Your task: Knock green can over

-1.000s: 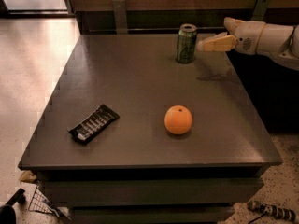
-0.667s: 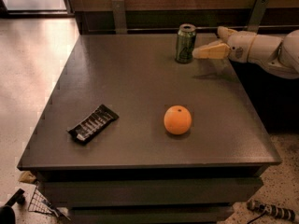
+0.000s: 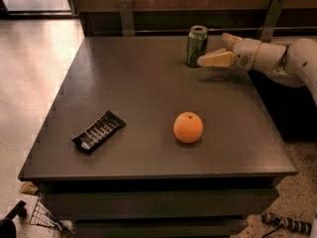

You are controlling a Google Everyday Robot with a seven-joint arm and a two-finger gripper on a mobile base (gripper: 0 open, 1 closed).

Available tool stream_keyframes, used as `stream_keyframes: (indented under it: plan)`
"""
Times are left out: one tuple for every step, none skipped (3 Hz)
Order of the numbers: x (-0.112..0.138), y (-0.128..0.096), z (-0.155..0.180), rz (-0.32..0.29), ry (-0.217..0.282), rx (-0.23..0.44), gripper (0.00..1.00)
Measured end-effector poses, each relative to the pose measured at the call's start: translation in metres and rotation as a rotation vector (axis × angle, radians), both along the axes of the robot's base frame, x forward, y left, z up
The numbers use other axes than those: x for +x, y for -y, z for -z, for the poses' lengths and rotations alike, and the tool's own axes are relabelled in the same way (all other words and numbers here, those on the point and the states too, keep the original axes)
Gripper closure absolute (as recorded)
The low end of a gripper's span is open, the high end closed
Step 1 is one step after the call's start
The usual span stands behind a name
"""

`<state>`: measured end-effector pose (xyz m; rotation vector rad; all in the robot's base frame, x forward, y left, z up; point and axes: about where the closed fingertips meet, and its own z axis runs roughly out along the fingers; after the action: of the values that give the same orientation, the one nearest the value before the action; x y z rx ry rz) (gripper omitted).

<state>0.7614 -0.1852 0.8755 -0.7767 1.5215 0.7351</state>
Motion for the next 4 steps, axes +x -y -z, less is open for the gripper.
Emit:
stream_keyframes:
  plan:
    - [0.006,-0.011,0.001,-0.011,0.007,0.005,0.00]
    - [0.014,-0.024,0.005,-0.024,0.009,0.021,0.00]
    - [0.018,-0.033,0.010,-0.033,0.016,0.035,0.25]
    - [0.018,-0.036,0.010,-0.037,0.015,0.035,0.47]
